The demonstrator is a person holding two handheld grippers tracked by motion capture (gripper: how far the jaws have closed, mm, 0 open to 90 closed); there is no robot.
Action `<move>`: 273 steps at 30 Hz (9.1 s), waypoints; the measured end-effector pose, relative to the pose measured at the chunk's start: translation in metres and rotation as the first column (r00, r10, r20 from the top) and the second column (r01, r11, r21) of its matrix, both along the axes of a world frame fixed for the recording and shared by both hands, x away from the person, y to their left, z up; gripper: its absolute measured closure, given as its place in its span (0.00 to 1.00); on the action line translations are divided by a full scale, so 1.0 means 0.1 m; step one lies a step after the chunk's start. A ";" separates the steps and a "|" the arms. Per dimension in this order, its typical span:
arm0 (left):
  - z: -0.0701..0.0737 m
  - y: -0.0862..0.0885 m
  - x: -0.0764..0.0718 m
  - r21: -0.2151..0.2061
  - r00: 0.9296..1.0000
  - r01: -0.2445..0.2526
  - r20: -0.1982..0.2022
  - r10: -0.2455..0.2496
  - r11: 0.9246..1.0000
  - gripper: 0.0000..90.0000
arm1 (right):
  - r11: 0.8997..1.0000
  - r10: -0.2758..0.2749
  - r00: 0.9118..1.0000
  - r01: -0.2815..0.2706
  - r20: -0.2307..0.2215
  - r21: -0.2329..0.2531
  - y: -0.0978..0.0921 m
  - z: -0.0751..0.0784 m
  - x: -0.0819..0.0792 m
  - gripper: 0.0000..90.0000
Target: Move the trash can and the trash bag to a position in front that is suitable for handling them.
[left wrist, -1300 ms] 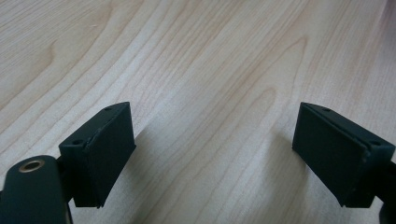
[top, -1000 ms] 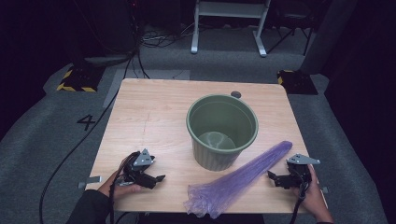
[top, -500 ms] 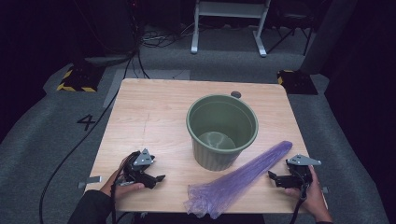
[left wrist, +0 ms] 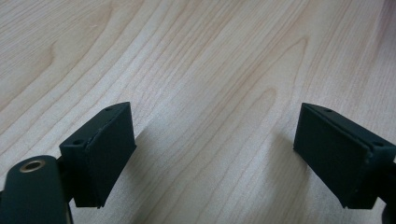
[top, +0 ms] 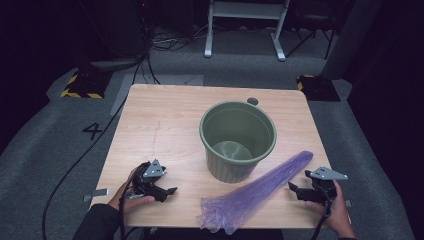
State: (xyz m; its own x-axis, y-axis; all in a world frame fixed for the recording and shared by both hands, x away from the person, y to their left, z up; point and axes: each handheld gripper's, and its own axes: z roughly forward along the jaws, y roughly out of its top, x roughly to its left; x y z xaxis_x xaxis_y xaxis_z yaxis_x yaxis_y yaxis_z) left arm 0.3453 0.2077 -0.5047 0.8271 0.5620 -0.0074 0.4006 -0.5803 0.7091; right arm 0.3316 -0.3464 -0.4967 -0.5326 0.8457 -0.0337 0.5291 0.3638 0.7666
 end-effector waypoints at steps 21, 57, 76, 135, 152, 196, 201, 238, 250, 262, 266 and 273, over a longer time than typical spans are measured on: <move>0.00 0.00 0.00 0.001 1.000 -0.003 0.001 0.003 1.000 0.14 | 0.997 0.065 0.995 -0.062 0.074 -0.041 0.37 0.29 0.12 0.22; 0.00 -0.01 0.00 0.000 1.000 -0.005 0.001 0.005 1.000 0.14 | 0.966 0.259 0.960 -0.259 0.111 -0.018 1.21 0.43 0.23 0.23; 0.00 -0.01 0.00 -0.001 1.000 -0.005 0.000 0.005 1.000 0.14 | 0.960 0.280 0.952 -0.278 0.123 -0.029 1.38 0.42 0.34 0.23; 0.00 -0.02 -0.01 -0.001 1.000 0.011 0.003 -0.011 1.000 0.16 | 0.994 0.109 0.994 -0.109 0.005 -0.018 0.86 -0.05 0.31 0.47; 0.08 0.11 0.07 -0.034 1.000 -0.030 -0.012 0.029 0.999 0.18 | 0.983 0.181 0.983 -0.181 -0.006 -0.013 1.20 -0.05 0.44 0.45; 0.11 -0.93 -0.23 0.096 0.983 0.185 -0.031 -0.183 0.978 0.21 | 0.980 0.196 0.980 -0.197 0.040 0.015 1.22 0.00 0.46 0.35; 0.04 -0.87 -0.21 0.030 0.984 0.177 -0.025 -0.177 0.984 0.16 | 0.989 0.137 0.988 -0.140 0.070 0.043 1.03 0.11 0.42 0.32; 0.00 -0.86 0.15 -0.007 0.986 0.168 -0.001 -0.168 0.986 0.15 | 0.995 -0.003 1.000 0.006 -0.028 0.104 0.94 -0.04 0.86 0.90; 0.13 -0.81 0.15 0.022 0.987 0.157 0.013 -0.157 0.987 0.19 | 0.992 0.040 0.992 -0.054 0.116 0.116 0.92 0.15 0.71 0.95; 0.48 -0.37 0.11 -0.099 0.994 0.079 0.089 -0.070 0.992 0.18 | 0.982 -0.046 0.984 0.013 0.172 0.186 0.66 0.29 0.67 0.95; 0.50 -0.17 0.11 -0.101 0.996 0.031 0.092 -0.022 0.994 0.18 | 0.981 -0.058 0.983 0.024 0.175 0.191 0.61 0.30 0.67 0.95; 0.39 -0.02 0.11 -0.059 0.997 -0.019 0.069 0.024 0.998 0.18 | 0.982 -0.046 0.980 0.009 0.192 0.187 0.60 0.33 0.65 0.95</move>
